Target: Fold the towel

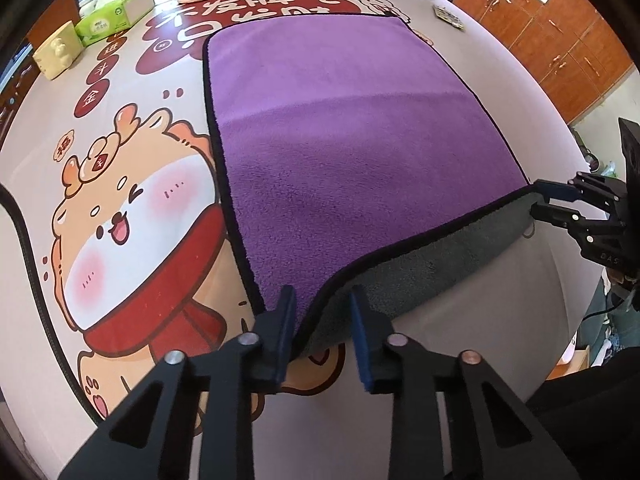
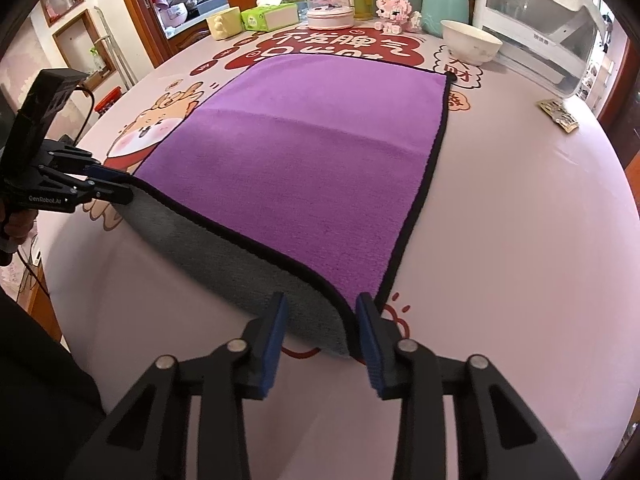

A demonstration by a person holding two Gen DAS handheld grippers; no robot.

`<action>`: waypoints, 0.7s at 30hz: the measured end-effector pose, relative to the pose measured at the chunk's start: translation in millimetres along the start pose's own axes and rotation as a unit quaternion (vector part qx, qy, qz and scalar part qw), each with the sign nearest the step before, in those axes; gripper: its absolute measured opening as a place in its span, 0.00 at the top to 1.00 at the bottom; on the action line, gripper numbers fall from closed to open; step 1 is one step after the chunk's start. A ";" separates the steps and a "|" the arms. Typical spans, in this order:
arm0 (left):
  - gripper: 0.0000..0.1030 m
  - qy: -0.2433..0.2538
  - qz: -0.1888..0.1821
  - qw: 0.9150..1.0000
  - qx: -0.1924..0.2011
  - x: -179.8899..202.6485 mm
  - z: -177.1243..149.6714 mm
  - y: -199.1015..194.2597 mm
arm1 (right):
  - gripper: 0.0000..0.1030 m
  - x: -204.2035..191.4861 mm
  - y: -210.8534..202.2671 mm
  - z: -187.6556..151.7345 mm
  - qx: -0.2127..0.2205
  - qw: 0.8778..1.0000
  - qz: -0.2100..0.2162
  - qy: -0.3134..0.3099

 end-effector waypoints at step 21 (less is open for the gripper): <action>0.95 -0.027 0.015 0.999 0.011 0.2 0.3 3.6 | 0.96 5.2 4.1 -0.6 -0.001 1.000 -0.015 -0.007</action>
Point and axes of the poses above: each gripper's, at about its wrist camera, not at the fingertips, and y roughly the way its jaws point, x to its right, z to its top, the point moved 10 cm from there along y, roughly the way its jaws point
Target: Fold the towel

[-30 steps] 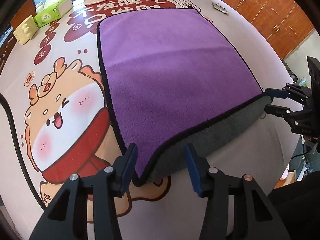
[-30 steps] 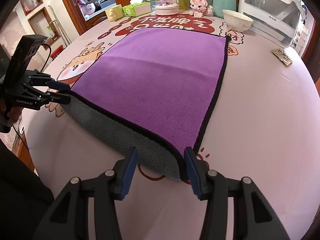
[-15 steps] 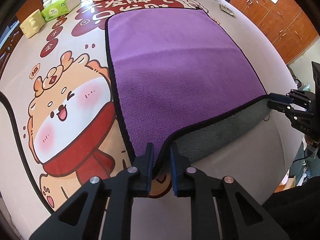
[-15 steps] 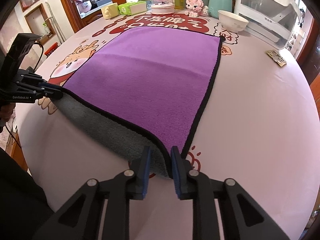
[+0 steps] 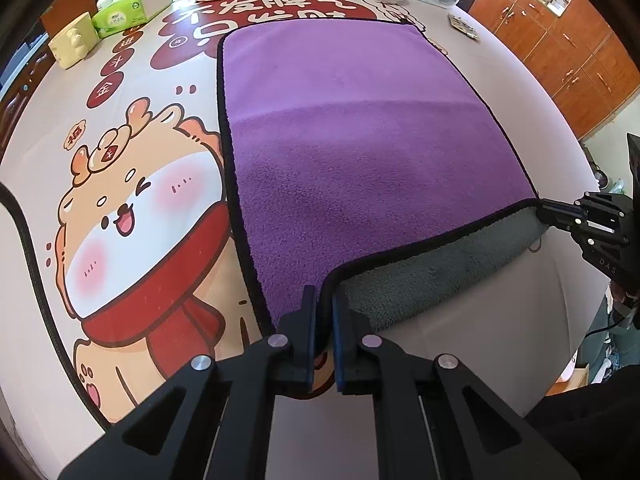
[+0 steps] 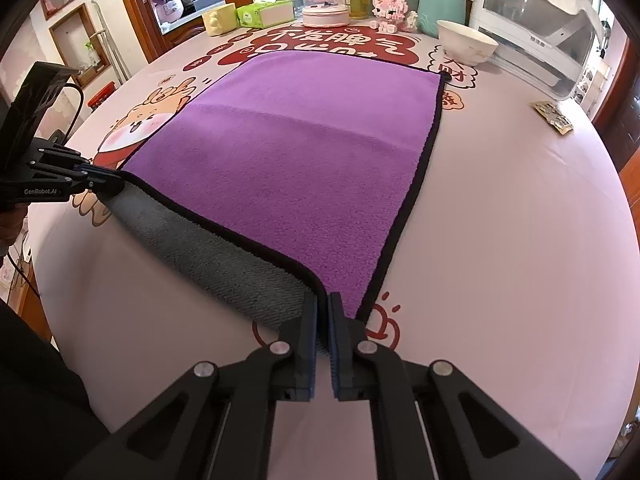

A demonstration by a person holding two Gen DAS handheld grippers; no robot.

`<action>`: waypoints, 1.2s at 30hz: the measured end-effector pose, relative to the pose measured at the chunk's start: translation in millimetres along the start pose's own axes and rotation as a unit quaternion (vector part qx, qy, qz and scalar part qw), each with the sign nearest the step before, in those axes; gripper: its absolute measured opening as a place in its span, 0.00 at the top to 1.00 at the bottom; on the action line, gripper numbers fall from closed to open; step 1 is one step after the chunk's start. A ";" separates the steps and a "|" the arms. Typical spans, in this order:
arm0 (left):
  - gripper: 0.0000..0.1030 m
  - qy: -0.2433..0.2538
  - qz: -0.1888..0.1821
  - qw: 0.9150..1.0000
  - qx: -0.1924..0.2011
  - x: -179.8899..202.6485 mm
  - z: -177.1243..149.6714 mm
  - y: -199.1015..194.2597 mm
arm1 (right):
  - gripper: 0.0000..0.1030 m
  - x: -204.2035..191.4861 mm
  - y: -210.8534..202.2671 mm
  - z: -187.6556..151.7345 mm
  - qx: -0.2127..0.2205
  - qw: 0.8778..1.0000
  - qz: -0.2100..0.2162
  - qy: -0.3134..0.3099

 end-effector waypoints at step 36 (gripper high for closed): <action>0.96 0.002 0.028 0.990 0.138 -6.1 94.3 -118.1 | 0.96 18.9 -89.3 99.2 0.100 0.994 -0.043 -0.016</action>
Point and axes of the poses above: each gripper's, at about its wrist camera, not at the fingertips, and y roughly the way its jaws point, x to its right, z to its top, the point moved 10 cm from there along y, roughly the way its jaws point
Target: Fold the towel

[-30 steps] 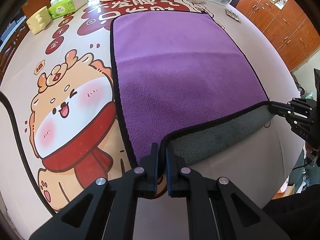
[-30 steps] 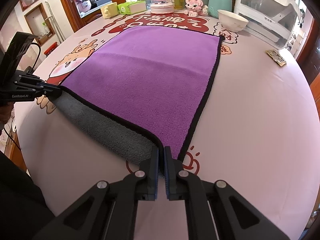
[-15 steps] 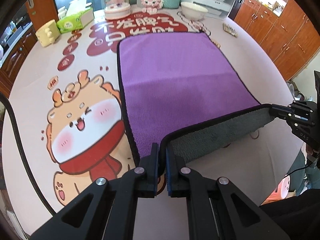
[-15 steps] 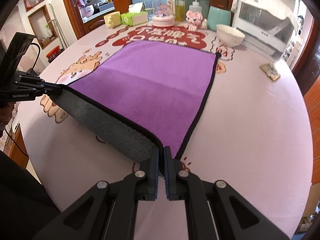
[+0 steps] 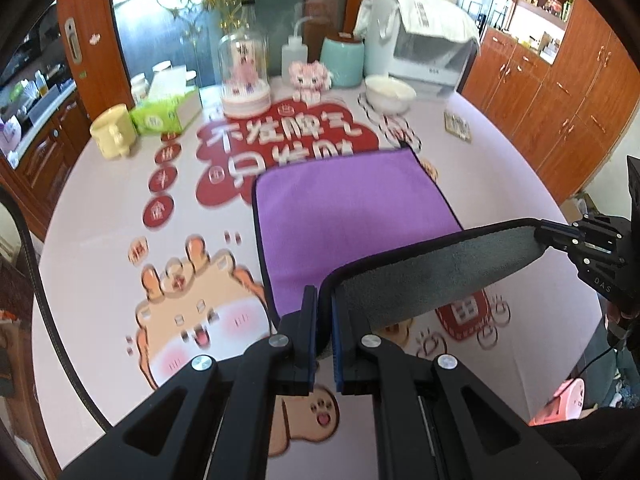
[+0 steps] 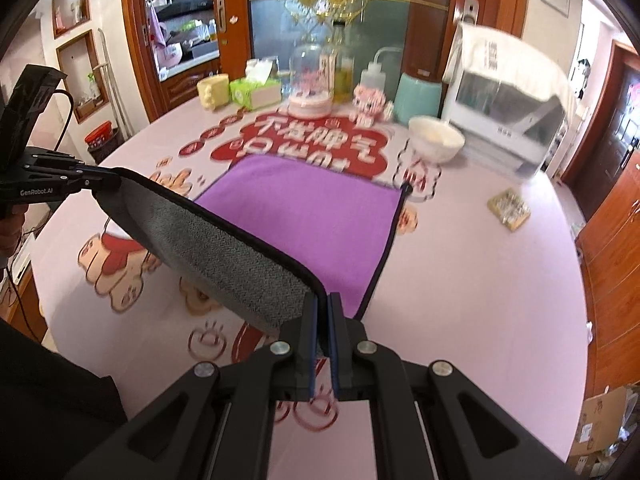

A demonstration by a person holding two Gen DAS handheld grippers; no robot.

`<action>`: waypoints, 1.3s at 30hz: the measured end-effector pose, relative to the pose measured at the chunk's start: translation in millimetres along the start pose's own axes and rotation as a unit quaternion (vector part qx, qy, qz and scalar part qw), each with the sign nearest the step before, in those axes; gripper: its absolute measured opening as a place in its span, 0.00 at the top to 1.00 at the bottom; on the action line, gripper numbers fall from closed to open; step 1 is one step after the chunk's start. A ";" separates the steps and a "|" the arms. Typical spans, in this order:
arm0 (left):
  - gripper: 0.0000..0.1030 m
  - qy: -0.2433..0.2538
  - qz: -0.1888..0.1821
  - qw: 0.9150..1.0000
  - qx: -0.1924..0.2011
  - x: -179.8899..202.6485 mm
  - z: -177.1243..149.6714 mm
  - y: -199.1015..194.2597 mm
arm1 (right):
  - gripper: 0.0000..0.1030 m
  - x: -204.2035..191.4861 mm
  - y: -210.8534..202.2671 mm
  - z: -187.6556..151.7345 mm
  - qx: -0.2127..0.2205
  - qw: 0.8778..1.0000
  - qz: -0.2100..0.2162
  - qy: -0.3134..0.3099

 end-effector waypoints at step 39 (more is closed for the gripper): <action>0.95 -0.044 0.042 0.998 0.013 -74.5 130.4 174.9 | 0.95 83.4 169.7 115.1 0.035 0.998 -0.031 0.048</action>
Point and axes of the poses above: each gripper's, at about its wrist camera, not at the fingertips, and y roughly the way its jaws point, x to its right, z to its top, the point moved 10 cm from there along y, roughly the way its jaws point
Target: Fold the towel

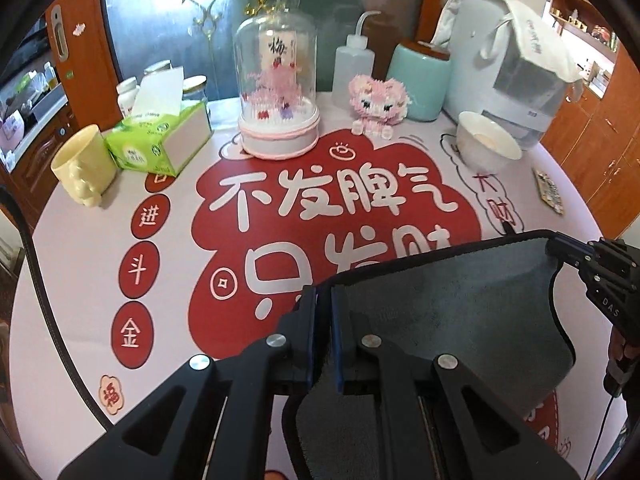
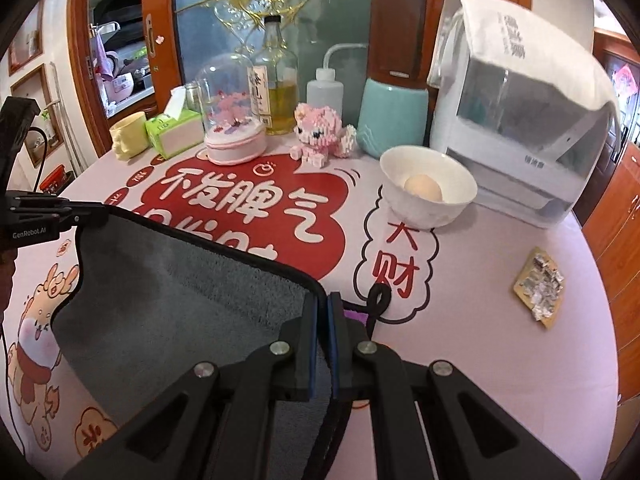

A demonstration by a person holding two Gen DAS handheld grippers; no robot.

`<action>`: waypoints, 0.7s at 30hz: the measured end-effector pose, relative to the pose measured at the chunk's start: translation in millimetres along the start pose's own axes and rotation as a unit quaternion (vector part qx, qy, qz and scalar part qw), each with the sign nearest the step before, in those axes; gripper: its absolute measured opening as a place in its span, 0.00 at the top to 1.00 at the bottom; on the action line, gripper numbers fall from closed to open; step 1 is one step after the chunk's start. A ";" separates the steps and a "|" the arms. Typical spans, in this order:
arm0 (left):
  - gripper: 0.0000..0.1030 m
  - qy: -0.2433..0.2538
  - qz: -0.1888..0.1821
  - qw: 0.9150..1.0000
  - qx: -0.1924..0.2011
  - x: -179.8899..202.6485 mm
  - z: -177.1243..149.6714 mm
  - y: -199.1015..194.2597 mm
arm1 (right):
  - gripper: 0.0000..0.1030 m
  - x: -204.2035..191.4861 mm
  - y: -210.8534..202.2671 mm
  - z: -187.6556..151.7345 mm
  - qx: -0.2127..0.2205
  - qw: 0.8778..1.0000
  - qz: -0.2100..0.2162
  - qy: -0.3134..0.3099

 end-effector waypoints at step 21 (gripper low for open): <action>0.58 -0.026 0.037 0.999 -0.006 -13.1 -12.8 -11.1 | 0.46 8.6 5.7 -12.7 -0.024 0.999 -0.009 0.040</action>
Point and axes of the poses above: each gripper's, at about its wrist camera, not at the fingertips, and y roughly the way its jaws point, x to its right, z to its top, the point moved 10 cm from there along y, roughly the way its jaws point
